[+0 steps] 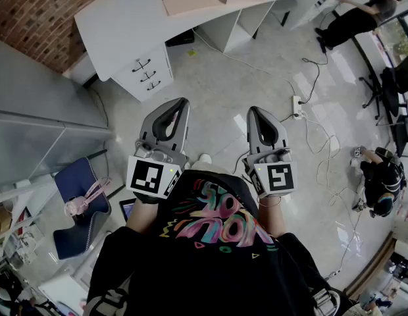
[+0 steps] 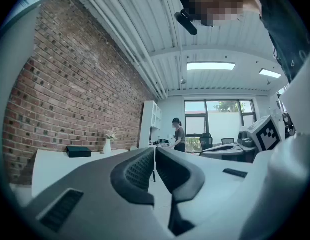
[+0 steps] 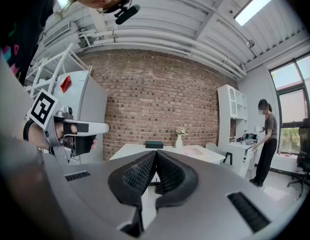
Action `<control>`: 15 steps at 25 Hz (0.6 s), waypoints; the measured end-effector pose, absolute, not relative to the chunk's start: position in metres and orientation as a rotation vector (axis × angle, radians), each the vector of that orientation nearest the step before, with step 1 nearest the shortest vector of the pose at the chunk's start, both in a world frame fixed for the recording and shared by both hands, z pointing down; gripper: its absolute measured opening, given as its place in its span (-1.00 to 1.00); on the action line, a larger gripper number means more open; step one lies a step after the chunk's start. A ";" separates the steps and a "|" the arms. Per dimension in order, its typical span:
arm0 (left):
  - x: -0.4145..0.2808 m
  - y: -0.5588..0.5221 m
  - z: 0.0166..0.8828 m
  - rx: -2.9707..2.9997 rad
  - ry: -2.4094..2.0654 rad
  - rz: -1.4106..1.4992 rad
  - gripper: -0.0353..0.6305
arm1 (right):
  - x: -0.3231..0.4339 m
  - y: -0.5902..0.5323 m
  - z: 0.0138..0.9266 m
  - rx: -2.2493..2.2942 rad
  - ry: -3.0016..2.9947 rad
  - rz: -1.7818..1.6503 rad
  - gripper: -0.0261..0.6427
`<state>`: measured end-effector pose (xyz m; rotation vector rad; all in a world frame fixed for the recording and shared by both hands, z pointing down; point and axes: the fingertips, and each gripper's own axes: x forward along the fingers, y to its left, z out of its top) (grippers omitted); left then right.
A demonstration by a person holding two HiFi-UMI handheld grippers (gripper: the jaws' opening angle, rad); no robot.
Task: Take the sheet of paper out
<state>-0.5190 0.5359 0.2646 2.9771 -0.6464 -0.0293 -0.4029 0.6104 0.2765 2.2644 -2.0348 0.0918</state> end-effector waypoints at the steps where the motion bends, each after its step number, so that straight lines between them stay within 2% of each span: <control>1: -0.516 0.537 0.264 2.979 -0.649 -0.032 -0.80 | -0.400 0.612 0.276 2.267 -2.038 0.085 -0.87; 15: -0.468 0.541 0.268 2.985 -0.696 -0.047 -0.80 | -0.344 0.628 0.283 2.300 -2.026 0.092 -0.86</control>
